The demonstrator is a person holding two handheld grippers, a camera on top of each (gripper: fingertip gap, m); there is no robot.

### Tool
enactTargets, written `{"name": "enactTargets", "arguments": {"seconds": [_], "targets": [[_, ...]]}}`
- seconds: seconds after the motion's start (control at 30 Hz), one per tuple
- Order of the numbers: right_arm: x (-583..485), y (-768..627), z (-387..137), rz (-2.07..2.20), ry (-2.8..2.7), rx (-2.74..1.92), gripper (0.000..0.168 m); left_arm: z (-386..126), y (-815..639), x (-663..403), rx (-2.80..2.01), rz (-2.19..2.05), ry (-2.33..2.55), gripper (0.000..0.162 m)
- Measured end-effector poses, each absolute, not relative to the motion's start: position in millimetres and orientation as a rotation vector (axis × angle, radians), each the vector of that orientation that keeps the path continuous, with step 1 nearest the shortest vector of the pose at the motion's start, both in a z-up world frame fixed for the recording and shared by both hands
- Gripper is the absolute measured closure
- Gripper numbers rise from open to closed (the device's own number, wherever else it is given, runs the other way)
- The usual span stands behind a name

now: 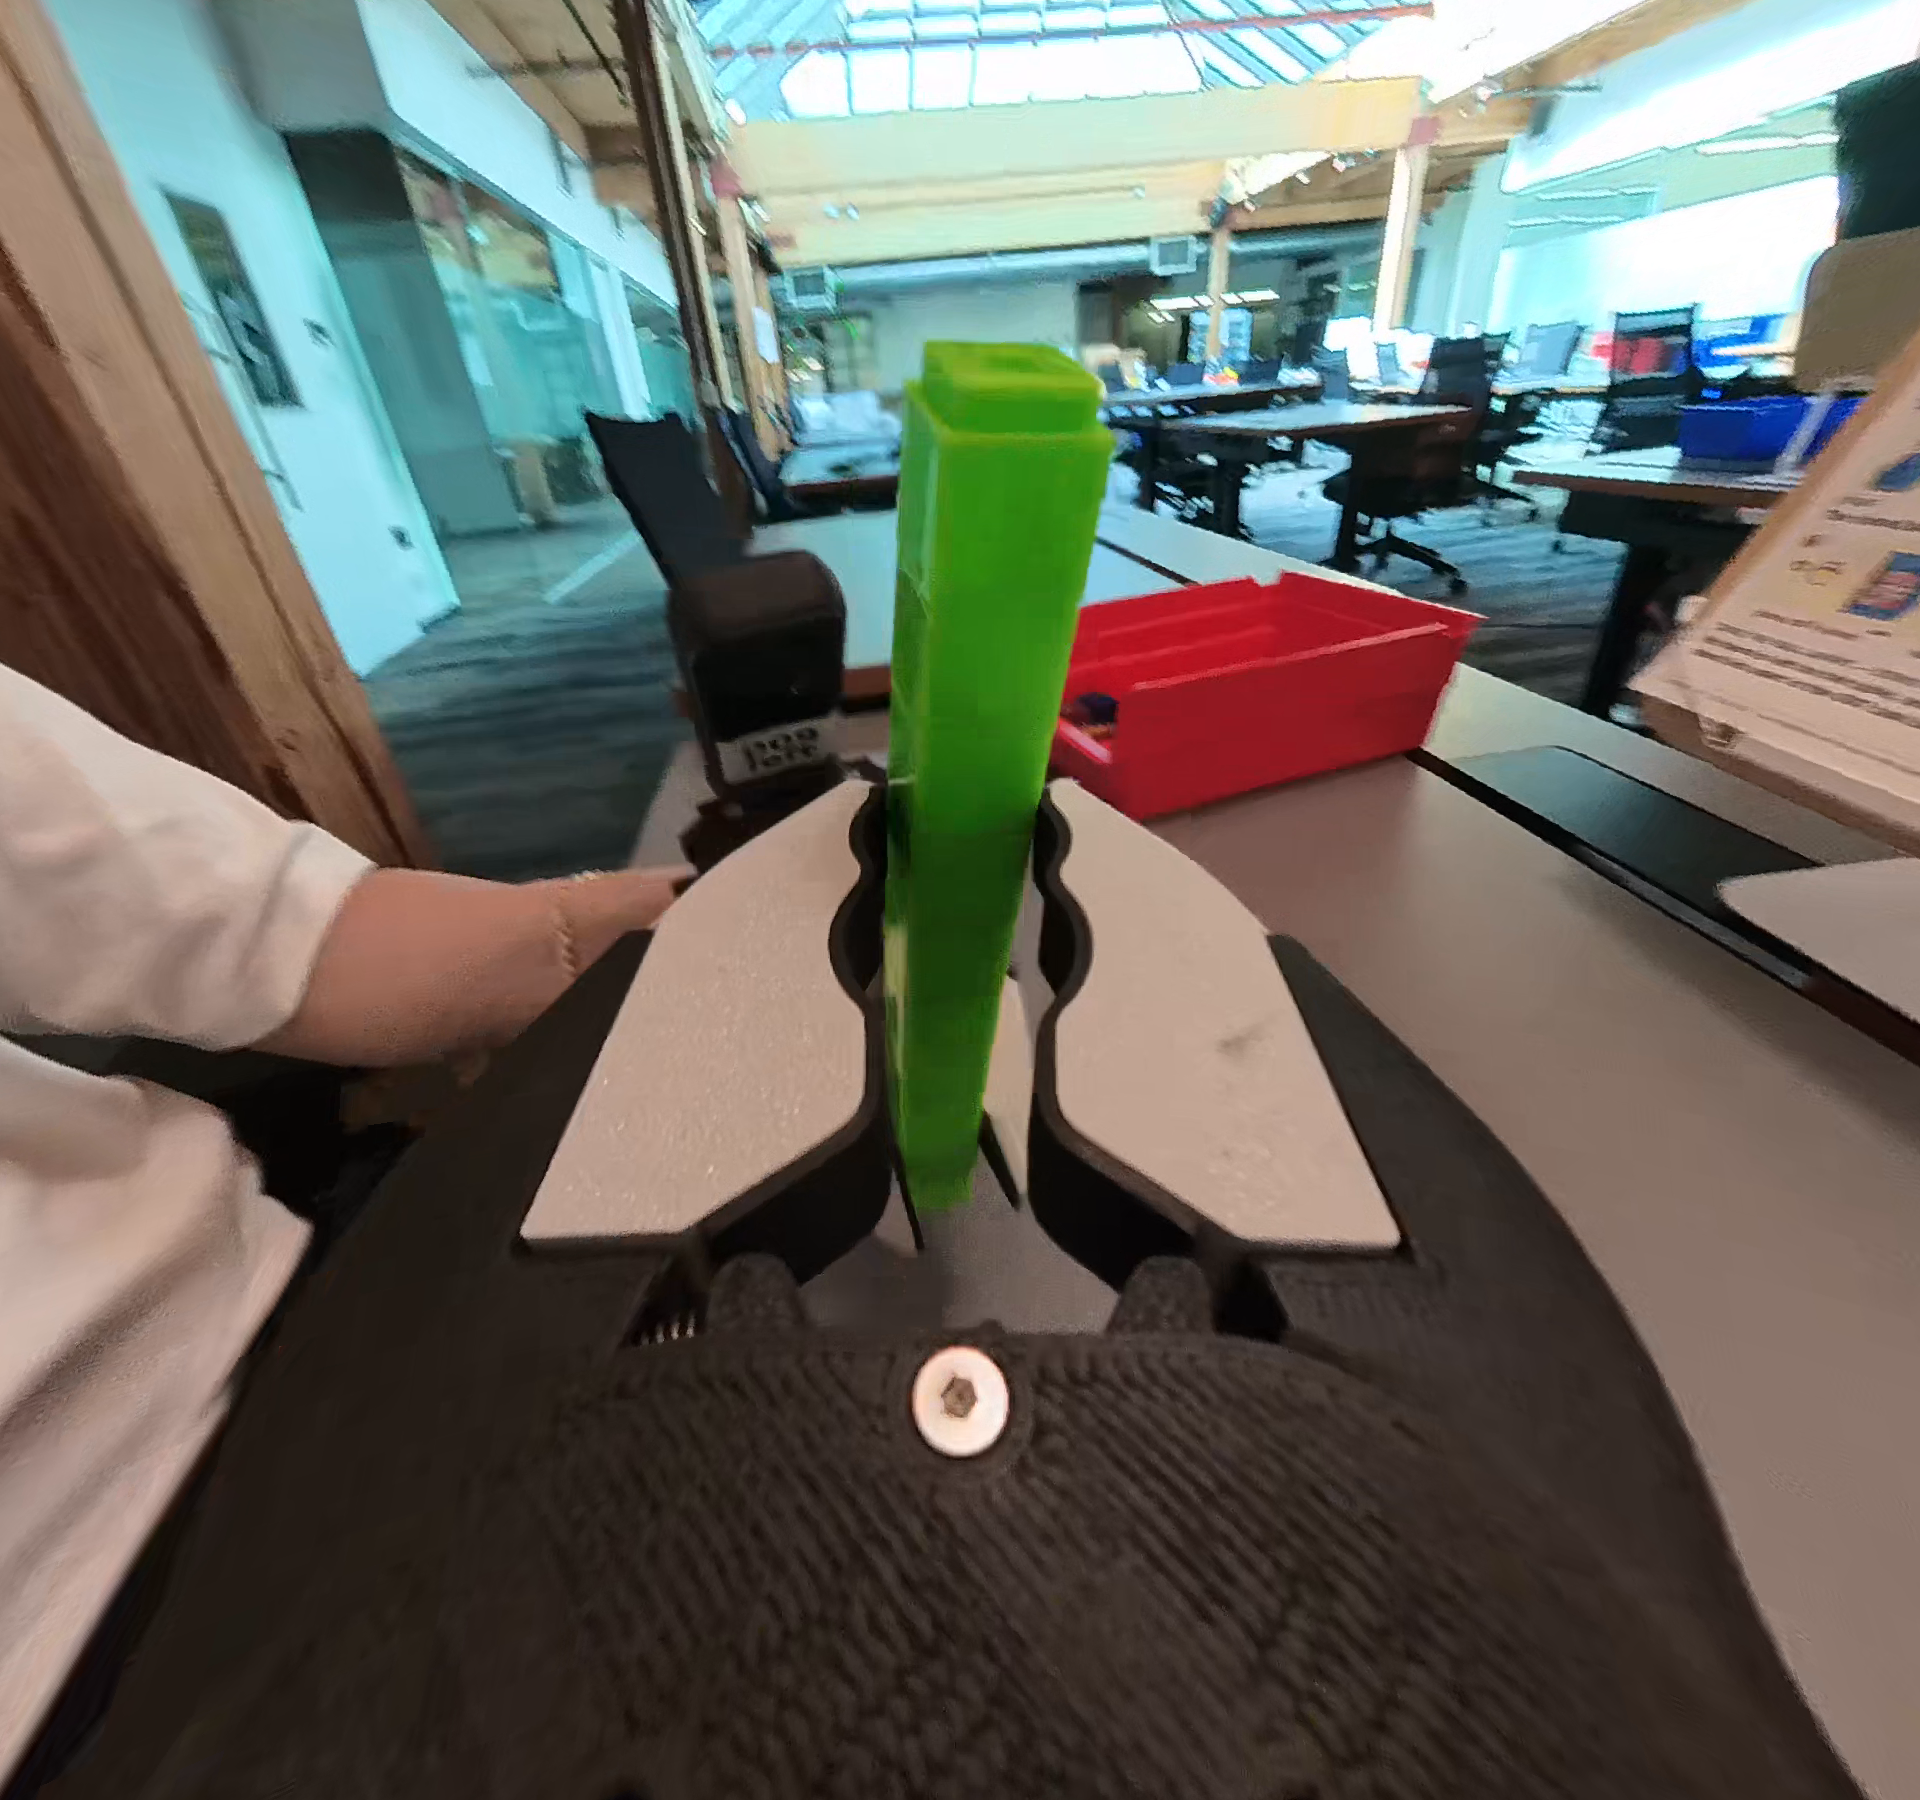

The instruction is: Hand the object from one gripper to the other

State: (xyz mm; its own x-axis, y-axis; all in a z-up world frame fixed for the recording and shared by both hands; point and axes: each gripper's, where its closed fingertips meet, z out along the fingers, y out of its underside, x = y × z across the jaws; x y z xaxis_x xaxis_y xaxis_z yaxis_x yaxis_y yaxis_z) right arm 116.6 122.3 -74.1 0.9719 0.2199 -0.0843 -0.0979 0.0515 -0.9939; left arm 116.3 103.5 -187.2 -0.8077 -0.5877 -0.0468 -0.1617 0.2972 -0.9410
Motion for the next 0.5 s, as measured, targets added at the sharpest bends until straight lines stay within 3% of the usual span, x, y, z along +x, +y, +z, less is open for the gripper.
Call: {"name": "enactTargets", "arguments": {"seconds": [0.27, 0.5], "targets": [[129.4, 88.2, -69.8, -0.198, -0.268, -1.682, 0.121, -201.7, 148.1, 127.3, -0.590, -1.064, 2.210, 0.140], [101.3, 82.5, -109.3, -0.285, -0.556, -1.924, 0.113, -219.6, 167.4, 110.2, -0.384, -0.733, 2.376, 0.140]]}}
